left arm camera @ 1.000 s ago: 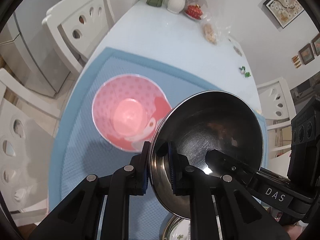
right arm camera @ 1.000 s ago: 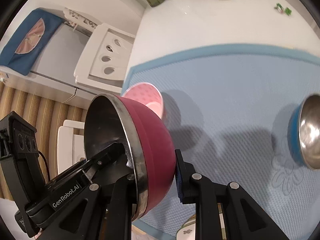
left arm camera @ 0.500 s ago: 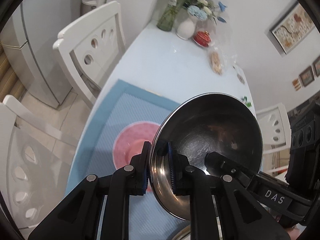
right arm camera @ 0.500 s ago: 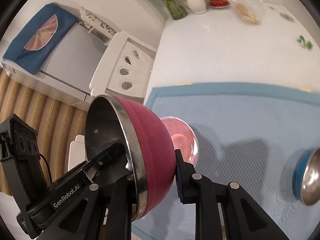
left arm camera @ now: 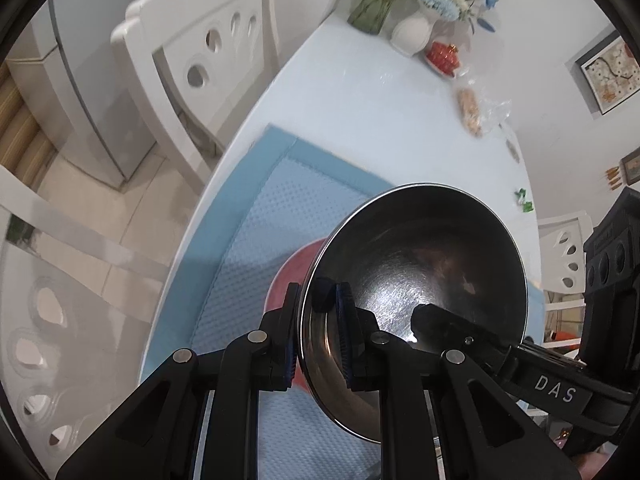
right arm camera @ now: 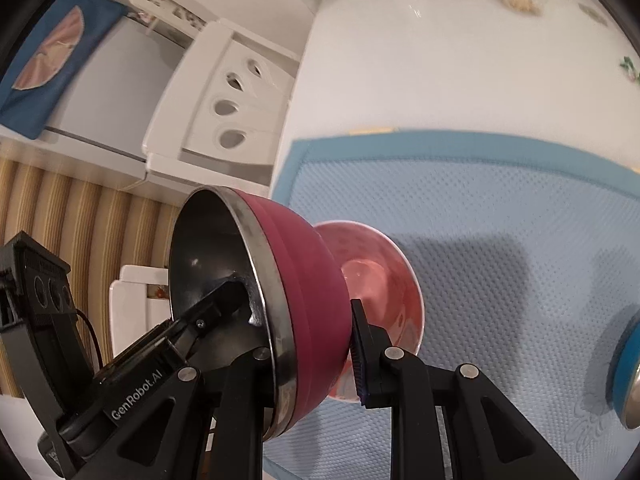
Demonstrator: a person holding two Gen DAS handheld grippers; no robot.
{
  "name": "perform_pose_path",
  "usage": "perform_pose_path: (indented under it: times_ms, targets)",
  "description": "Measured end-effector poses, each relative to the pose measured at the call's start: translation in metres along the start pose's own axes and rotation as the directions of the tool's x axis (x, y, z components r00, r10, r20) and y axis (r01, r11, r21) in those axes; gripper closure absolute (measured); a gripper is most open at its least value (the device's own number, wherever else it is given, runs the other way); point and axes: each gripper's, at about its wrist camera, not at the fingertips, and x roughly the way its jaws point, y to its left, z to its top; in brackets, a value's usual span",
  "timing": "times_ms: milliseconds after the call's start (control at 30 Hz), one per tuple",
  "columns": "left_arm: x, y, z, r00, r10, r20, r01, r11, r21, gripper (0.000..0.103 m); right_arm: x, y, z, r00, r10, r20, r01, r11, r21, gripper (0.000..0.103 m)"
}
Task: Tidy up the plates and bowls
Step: 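Carry the pink-exterior steel bowl with both grippers over the pink polka-dot bowl, then lower the steel bowl into the pink polka-dot bowl and open both grippers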
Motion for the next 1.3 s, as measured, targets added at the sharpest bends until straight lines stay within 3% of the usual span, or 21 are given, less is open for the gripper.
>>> perform_pose_path:
  times_ms: [467,600,1300]
  targets:
    - [0.038,0.010,-0.009,0.997,0.043,-0.067,-0.043,0.999,0.009,0.089,0.044,-0.022,0.005,0.995,-0.029,-0.096,0.033,0.999,0.035,0.084]
    - [0.043,0.013,-0.010,0.996,0.044,-0.078,-0.044,0.999,0.008,0.089,0.051,-0.022,0.006,0.991,-0.083,-0.105,0.085,0.996,0.013,0.083]
    - [0.037,0.014,-0.009,0.997,0.039,-0.062,-0.039,0.999,0.002,0.089,0.052,-0.020,0.011,0.986,-0.101,-0.136,0.102,0.995,-0.002,0.081]
